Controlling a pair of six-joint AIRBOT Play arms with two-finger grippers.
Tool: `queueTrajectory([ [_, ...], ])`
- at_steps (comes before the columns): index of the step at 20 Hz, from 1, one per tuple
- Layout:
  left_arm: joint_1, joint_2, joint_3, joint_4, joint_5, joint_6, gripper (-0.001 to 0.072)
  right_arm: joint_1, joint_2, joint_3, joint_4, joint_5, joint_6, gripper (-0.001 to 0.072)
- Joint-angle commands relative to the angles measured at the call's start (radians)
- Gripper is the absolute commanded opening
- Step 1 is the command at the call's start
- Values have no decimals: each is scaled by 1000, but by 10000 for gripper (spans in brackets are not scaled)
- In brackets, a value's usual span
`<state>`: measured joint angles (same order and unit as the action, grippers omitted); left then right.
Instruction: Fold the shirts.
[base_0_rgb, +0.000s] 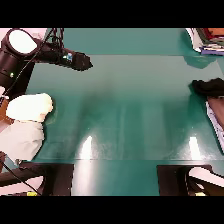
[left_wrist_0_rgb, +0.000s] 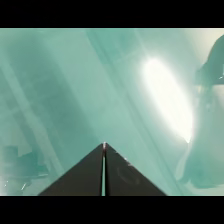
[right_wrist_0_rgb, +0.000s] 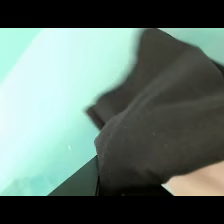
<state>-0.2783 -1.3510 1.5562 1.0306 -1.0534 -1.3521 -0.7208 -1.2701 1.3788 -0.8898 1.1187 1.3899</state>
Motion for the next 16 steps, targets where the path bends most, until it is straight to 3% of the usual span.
queueTrajectory([
  [1,0,-1,0,-3,5,-5,24,-25,6,122,-2,25,-14,20],
  [6,0,-1,0,-3,4,-5,24,-25,6,236,-15,101,-49,20],
  [8,0,-1,0,-2,-5,-5,24,-25,13,229,-86,143,-48,20],
  [16,0,-1,0,-2,-21,-1,24,-181,149,21,-317,220,-48,22],
])
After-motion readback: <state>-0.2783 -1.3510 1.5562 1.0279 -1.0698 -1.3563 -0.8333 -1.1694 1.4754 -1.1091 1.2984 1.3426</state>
